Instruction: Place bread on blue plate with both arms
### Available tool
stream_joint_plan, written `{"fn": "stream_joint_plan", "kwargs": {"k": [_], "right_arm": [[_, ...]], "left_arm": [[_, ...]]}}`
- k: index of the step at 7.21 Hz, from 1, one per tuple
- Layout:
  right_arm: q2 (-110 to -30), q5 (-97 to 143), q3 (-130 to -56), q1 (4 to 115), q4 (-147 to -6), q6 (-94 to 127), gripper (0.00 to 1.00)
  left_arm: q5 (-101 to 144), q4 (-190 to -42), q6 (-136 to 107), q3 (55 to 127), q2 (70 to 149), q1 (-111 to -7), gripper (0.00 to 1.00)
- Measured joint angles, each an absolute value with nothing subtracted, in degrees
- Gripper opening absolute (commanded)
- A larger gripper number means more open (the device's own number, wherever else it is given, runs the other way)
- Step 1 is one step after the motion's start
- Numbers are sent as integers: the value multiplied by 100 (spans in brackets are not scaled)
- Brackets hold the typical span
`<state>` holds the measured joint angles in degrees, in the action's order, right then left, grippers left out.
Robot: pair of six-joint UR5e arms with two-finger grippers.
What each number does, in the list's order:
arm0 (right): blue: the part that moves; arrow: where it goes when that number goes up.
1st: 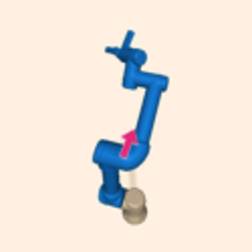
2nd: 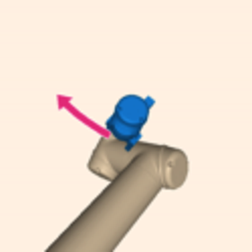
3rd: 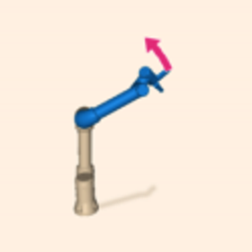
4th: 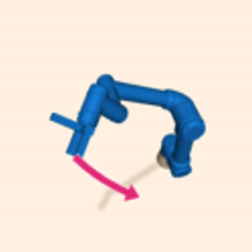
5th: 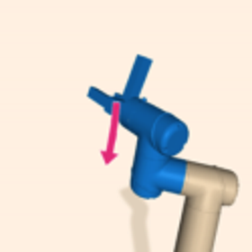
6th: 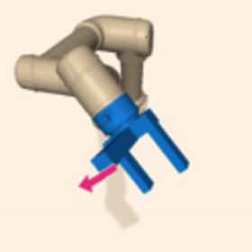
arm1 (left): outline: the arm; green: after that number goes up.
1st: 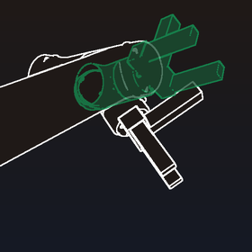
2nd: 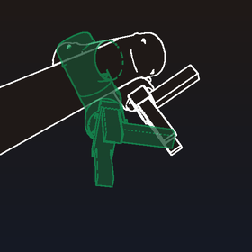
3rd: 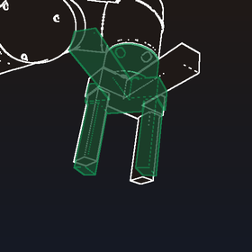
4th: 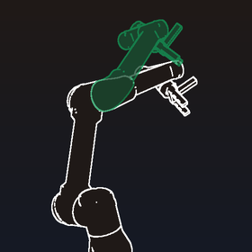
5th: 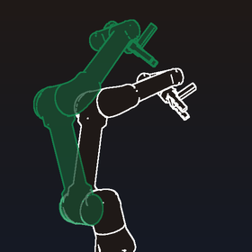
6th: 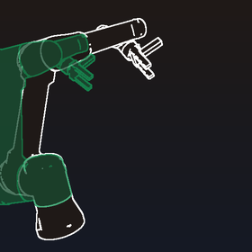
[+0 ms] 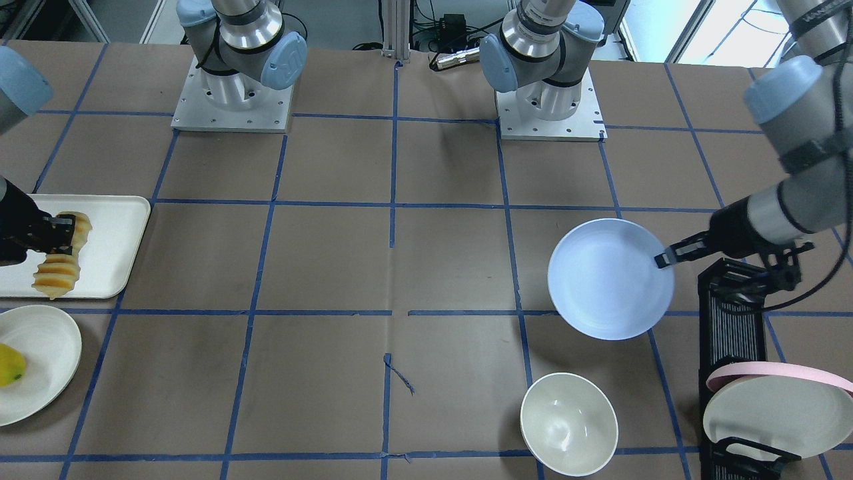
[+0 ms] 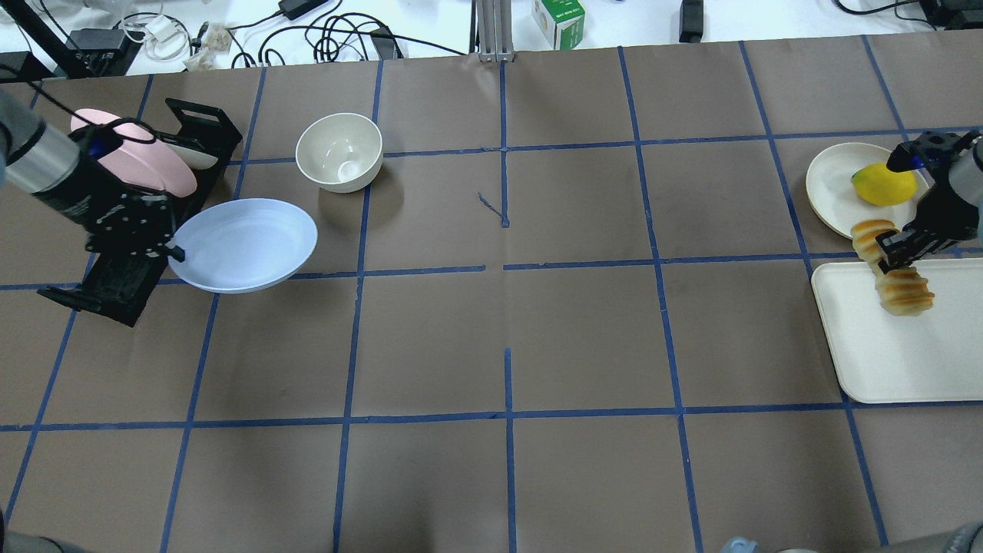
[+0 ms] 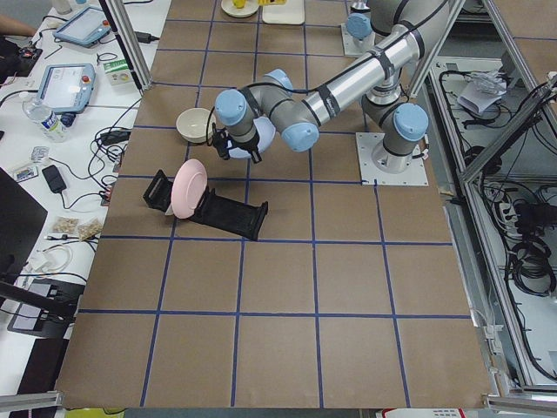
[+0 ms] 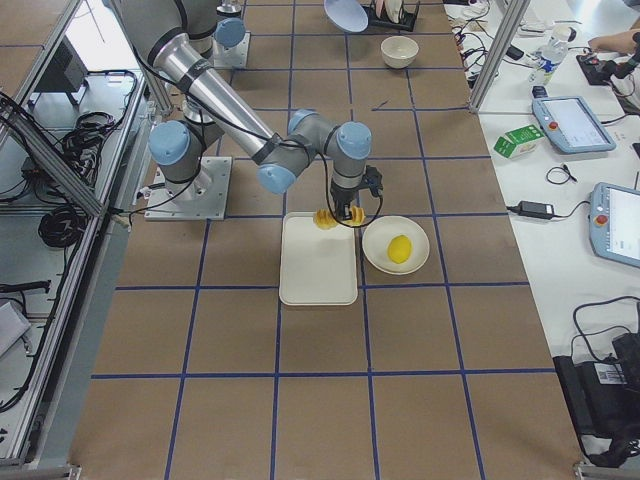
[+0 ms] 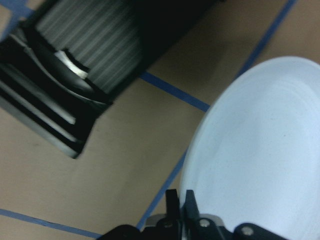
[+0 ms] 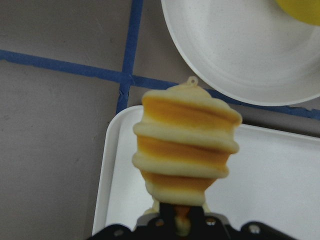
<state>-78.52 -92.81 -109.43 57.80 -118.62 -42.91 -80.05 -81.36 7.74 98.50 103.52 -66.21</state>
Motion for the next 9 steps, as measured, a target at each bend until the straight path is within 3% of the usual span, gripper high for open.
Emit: {"fn": "stream_joint_plan", "kwargs": {"k": [3, 6, 7, 8, 9], "right_arm": [[-7865, -9275, -10451, 6143, -11328, -3843, 0], [-7866, -9260, -10225, 6830, -11201, -3034, 0], [-7866, -9233, -10202, 7124, -11166, -2639, 0], [-7864, -9211, -10198, 7429, -11152, -2230, 0], [-7851, -9162, -10194, 7790, -11161, -1744, 0]], "left_arm": [[-7763, -6883, -683, 10085, 10528, -8460, 0], [-7255, -4174, -1770, 11008, 11063, -9334, 0], [-7127, -3690, -2009, 11162, 11222, -9496, 8], [-7030, -3325, -2191, 11220, 11337, -9629, 99], [-7020, -3134, -2301, 11220, 11376, -9690, 100]]}}
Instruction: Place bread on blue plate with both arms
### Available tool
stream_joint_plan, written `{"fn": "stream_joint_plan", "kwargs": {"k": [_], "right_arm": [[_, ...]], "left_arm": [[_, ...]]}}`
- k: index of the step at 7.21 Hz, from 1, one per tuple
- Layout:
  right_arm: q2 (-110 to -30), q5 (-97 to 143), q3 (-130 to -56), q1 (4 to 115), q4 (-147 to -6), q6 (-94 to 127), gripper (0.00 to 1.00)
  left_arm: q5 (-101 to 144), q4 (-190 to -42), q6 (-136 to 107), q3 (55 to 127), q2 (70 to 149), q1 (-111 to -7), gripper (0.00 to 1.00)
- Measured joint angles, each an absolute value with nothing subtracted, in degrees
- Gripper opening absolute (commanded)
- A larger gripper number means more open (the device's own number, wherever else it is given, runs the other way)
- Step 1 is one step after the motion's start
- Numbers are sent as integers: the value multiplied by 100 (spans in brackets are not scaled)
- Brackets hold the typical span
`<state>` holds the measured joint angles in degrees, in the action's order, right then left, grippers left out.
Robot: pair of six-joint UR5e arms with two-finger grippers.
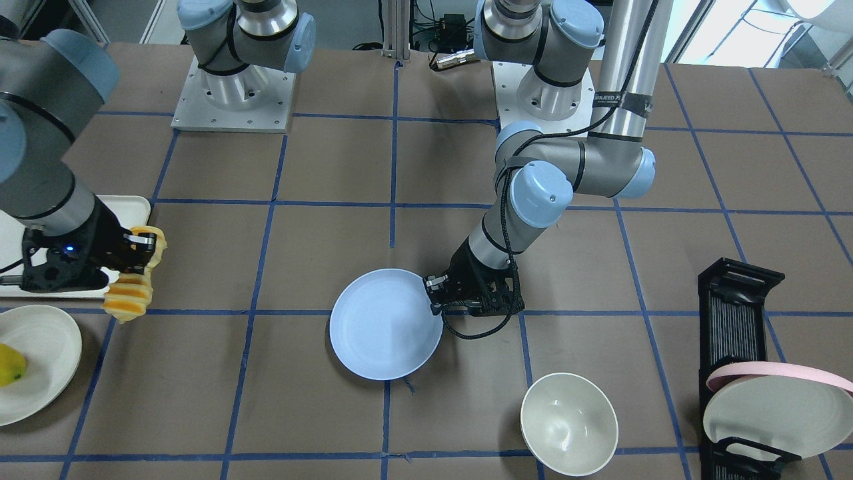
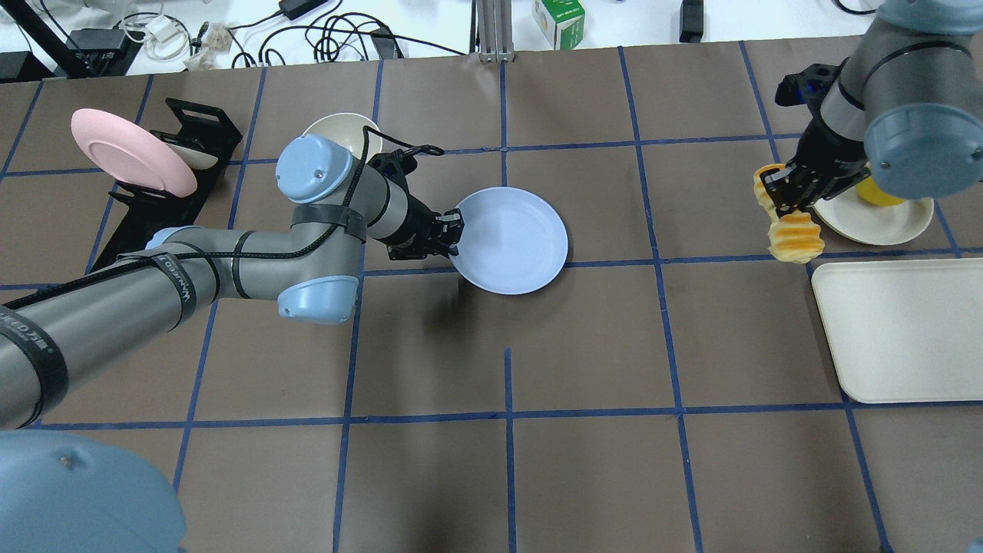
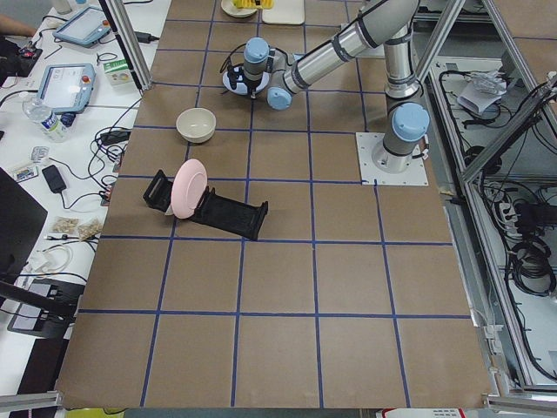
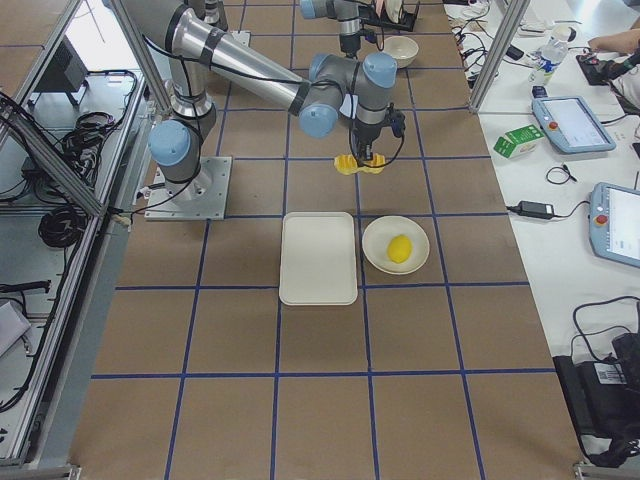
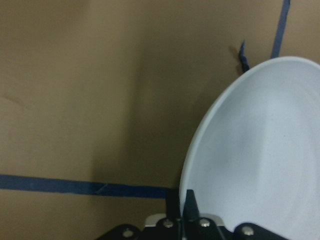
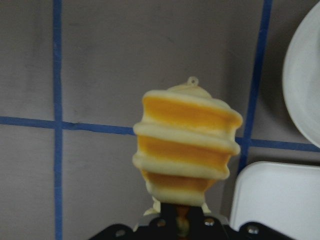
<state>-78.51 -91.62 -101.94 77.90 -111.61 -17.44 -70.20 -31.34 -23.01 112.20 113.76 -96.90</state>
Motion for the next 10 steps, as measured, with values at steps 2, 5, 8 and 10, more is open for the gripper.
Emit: {"fn": "stream_joint_plan", "kwargs": {"k": [2, 5, 8, 10], "right_arm": [[-7761, -8769, -10188, 8575, -11301, -804, 0], [-7391, -8234, -10171, 9506, -11942, 532, 0], [-6647, -8118, -9675, 10348, -12521, 1423, 0], [-6299, -8166, -9462, 10557, -12546, 1487, 0]], "left_arm": [[-7374, -3362, -2341, 11035, 11295, -9666, 100], [-8042, -5956, -1942, 9635, 10936, -9567, 100], [-9115, -8476, -1237, 8678, 10144, -9545, 100], [-9293, -9059, -1009, 8586, 9666, -9527, 100]]}}
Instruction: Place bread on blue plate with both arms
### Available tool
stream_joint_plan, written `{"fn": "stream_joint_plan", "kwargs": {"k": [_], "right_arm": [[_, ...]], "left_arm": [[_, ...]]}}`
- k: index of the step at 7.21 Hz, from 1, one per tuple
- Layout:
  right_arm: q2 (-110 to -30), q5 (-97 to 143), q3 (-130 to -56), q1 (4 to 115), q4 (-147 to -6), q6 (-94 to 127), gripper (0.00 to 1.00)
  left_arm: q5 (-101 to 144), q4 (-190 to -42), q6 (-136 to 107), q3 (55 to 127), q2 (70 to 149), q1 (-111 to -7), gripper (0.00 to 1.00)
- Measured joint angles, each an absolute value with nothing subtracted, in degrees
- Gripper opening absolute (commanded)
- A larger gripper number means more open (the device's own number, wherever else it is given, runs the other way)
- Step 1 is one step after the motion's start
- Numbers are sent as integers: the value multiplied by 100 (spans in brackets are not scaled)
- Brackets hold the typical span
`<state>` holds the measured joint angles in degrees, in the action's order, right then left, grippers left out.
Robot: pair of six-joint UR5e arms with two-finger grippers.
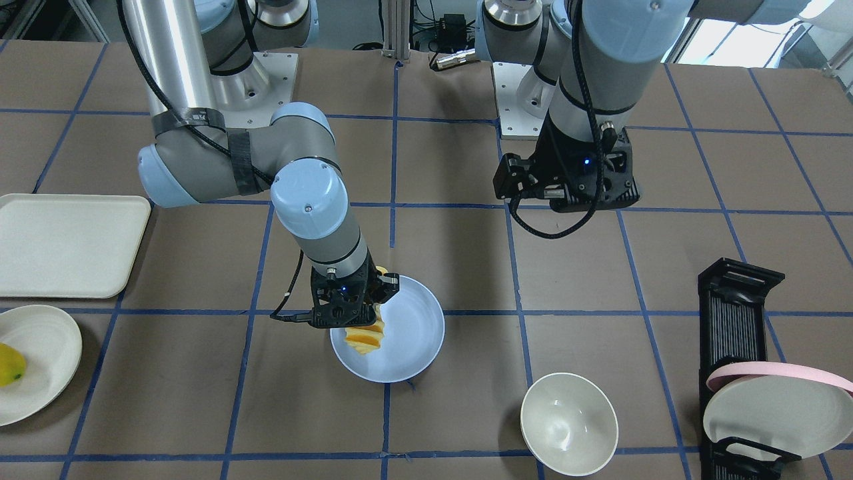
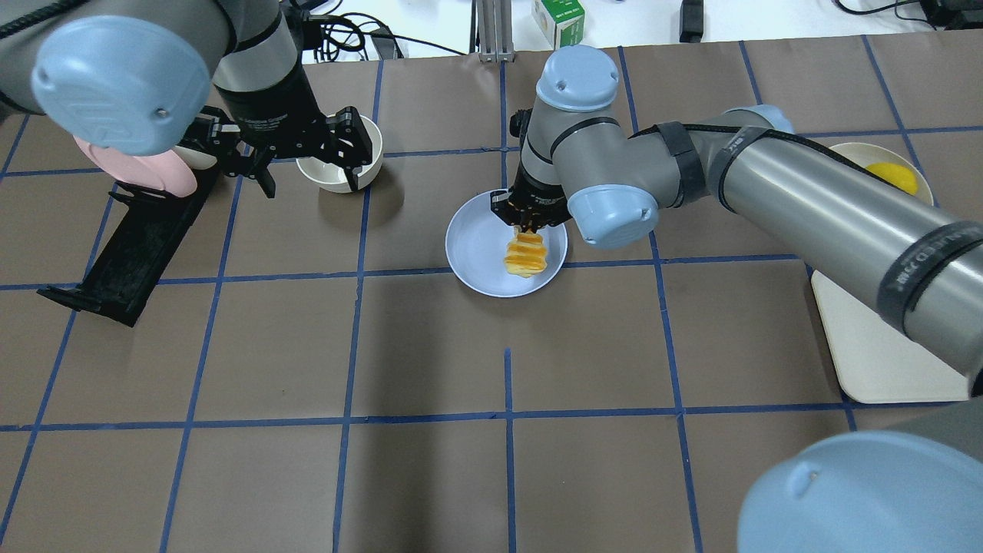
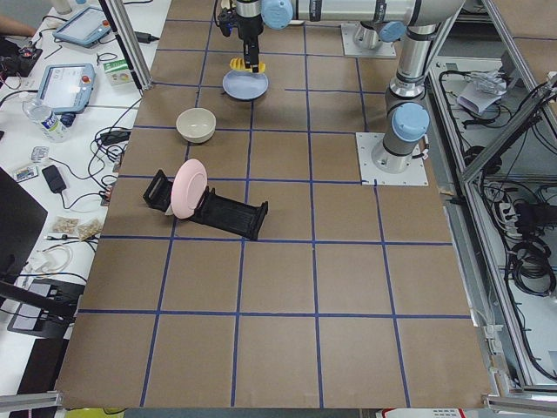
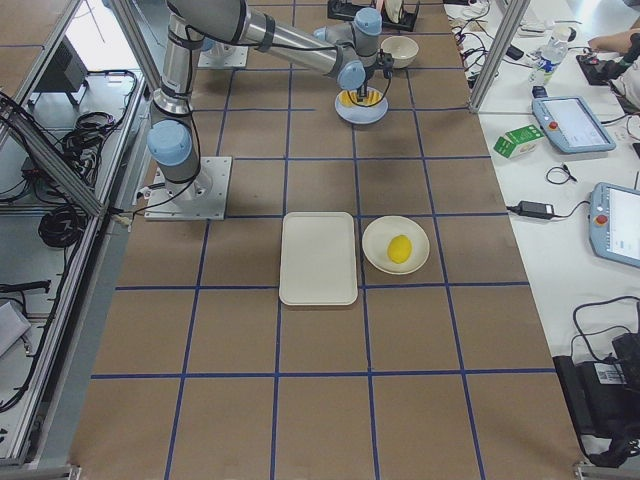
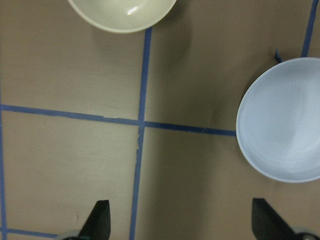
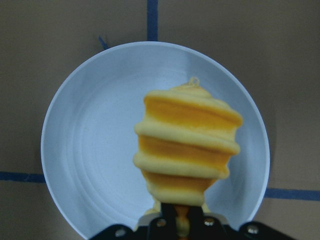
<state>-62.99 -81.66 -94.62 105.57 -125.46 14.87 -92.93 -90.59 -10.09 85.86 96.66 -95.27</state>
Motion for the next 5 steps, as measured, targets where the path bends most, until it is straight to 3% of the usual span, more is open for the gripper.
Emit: {"fn": "stream_joint_plan", "kwargs": {"k": [1, 2, 3, 4, 5], "right_arm": [[-6227, -8172, -9441, 10580, -12553, 1467, 9], [-6179, -8167, -9435, 10584, -12564, 1479, 61], [-6147, -8152, -9439, 10585, -12571, 1506, 84], [-6108, -8145, -9449, 10589, -12573, 1537, 100], [-6070, -8159, -9453, 10590, -12573, 1559, 100]], "left_arm": [[-9297, -9110, -972, 8567, 9592, -9523, 100], [-9295, -9085, -941, 8558, 9564, -9520, 100], [-9214, -8910, -922, 8575, 9572, -9516, 100], [-8940, -8659, -923, 8593, 9598, -9510, 100], [-8678, -8566, -928, 8612, 9596, -9502, 100]]}}
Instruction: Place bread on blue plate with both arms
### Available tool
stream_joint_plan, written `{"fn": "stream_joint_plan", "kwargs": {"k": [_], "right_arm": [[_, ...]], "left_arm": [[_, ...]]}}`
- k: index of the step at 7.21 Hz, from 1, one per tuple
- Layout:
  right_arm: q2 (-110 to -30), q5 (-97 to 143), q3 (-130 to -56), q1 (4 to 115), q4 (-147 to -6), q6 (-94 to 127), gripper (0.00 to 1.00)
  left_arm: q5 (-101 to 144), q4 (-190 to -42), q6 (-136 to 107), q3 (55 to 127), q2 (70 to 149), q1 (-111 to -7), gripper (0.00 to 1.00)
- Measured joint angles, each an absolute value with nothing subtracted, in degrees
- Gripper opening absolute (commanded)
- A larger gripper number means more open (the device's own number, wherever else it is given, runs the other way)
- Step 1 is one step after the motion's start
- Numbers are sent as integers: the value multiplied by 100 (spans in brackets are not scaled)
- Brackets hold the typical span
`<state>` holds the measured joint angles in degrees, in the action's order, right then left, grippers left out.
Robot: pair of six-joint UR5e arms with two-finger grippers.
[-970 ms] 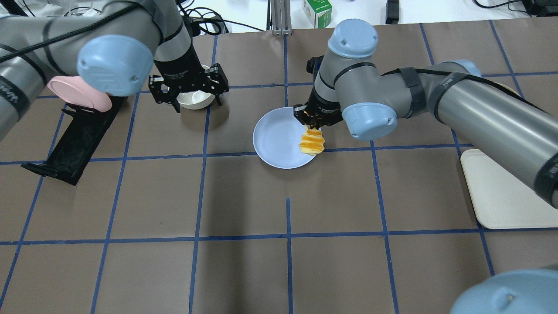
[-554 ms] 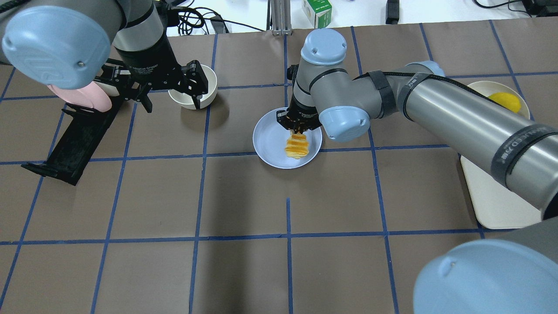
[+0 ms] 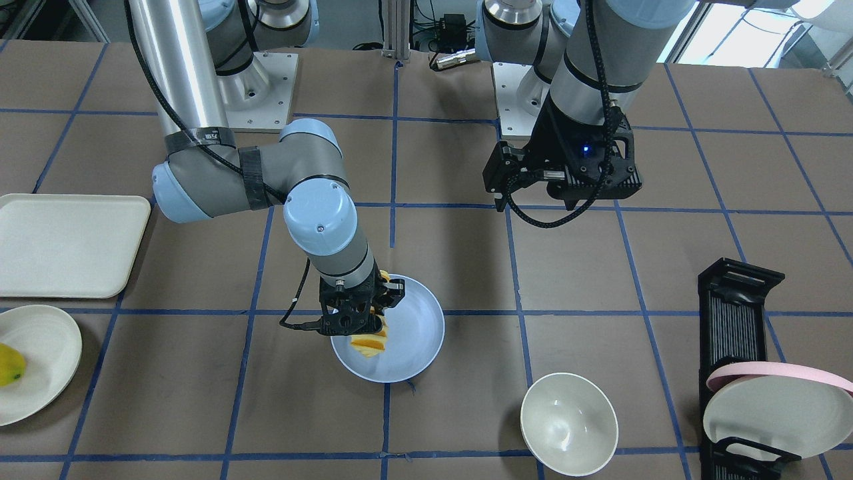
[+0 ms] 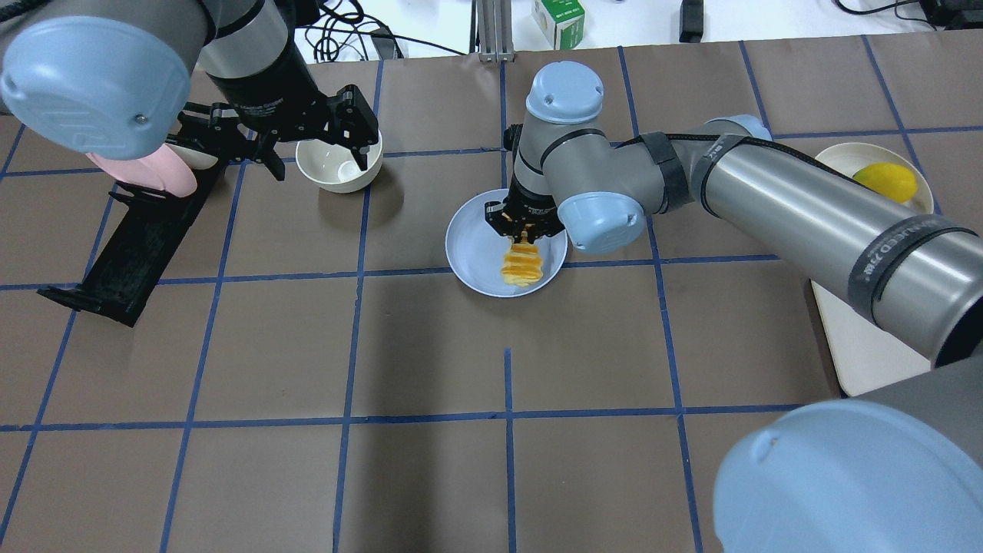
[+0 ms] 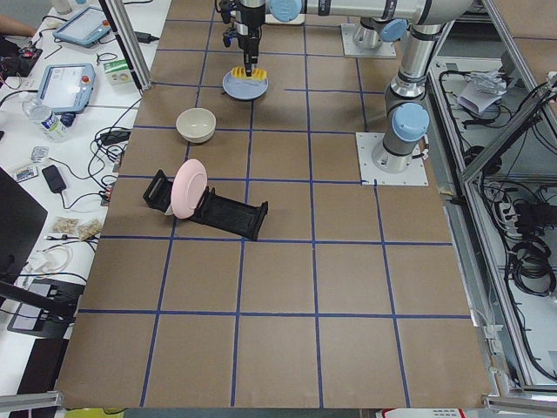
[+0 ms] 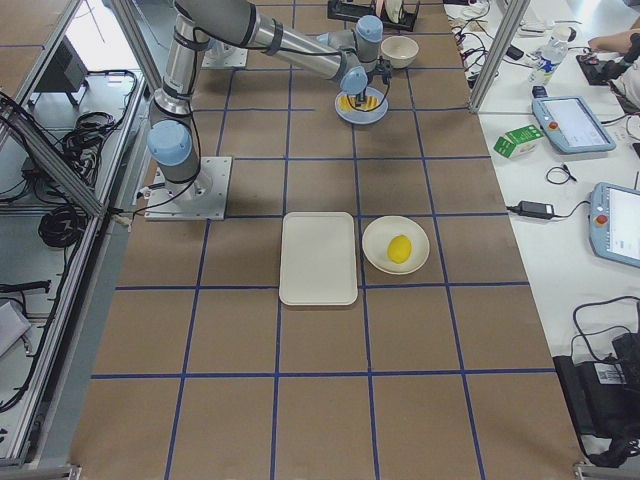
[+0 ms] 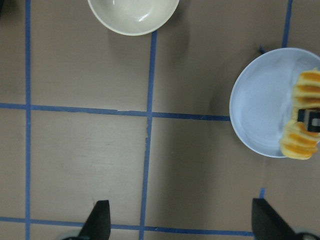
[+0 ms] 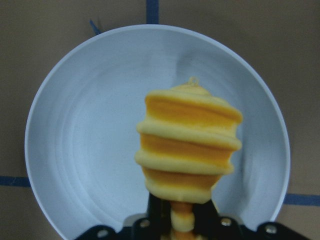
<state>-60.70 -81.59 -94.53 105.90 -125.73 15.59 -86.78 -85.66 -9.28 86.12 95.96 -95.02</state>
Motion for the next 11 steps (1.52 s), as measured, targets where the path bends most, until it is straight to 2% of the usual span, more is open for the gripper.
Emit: {"fn": "stream_joint_plan", "kwargs": {"k": [4, 8, 11], "right_arm": [[-6114, -8307, -9156, 10540, -12291, 1505, 100], [-6620, -8916, -7661, 9858, -9828, 401, 100], [-7658, -8976, -7629, 9233, -8407, -397, 100]], "left_arm": [[-8707, -8596, -942, 8642, 9563, -9498, 100], [-8721, -8584, -925, 8727, 9554, -9500, 100], [-8721, -8565, -925, 8734, 9557, -9500, 100]]}}
